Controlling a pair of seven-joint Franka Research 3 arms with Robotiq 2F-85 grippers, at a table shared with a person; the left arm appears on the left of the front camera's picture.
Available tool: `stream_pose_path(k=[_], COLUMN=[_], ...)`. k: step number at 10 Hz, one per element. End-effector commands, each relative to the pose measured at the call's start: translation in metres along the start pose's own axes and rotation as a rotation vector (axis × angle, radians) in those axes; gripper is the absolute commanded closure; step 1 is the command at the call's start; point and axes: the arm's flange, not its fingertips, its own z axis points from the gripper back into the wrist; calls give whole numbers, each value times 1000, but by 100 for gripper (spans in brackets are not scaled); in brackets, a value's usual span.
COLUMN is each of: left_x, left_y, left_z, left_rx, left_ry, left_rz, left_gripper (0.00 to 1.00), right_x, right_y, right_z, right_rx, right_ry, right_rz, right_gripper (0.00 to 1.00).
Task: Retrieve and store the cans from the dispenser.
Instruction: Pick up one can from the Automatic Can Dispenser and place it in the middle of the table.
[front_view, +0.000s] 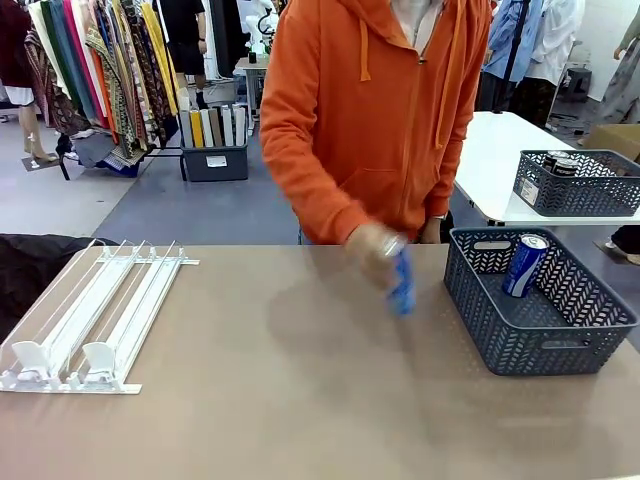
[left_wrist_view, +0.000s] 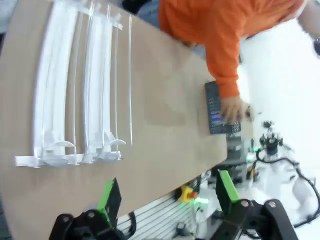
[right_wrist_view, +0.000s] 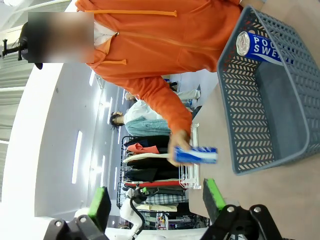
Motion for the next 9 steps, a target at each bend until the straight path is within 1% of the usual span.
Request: stream_pose_path(k=[1,9], left_x=[14,14], left_y=[-31,-31], left_z=[-3,-3], left_rx=[57,57], left_ry=[50,50], left_rz=[-60,-60], left_gripper=[0,0], right_x=[2,2], right_y=[4,4], right_z=[0,0], right_rx=[20,20], right_ry=[-7,-7], right_rz=[6,6], right_gripper=[0,0])
